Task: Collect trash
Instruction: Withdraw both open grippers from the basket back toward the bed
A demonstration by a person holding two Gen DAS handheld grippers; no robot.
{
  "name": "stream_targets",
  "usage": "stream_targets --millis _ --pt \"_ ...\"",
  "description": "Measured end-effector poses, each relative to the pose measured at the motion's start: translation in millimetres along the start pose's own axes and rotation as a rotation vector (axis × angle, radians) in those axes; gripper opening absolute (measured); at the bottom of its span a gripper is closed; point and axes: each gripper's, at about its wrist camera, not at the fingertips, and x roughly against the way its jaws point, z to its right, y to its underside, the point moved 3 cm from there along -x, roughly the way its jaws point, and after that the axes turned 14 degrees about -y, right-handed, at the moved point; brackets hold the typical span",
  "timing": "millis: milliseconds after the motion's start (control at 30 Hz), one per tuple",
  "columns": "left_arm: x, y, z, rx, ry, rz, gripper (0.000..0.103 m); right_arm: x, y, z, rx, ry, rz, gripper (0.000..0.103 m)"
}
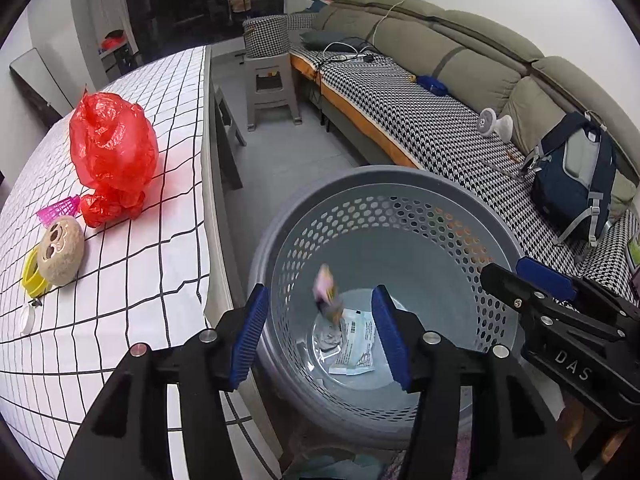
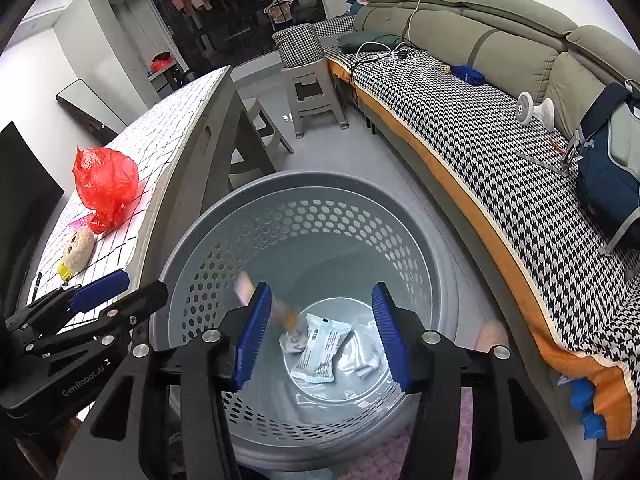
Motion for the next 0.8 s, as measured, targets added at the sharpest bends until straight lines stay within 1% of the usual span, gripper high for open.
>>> stream_targets --millis 467,567,633,800 --pt "11 1 -15 0.038 -0.010 0.031 0.073 8 3 -7 0.016 0.015 0.010 0.051" --pt "14 1 -21 0.053 -0.011 0.042 0.076 11 4 -10 0.021 0.019 0.015 0.055" --pt "17 1 -26 0.065 -0.015 0.050 0.082 13 4 -13 0.027 0.020 0.025 0.058" --pt "26 2 -42 0.103 -0.025 0.075 0.086 18 5 -24 0.049 0.016 0.036 0.059"
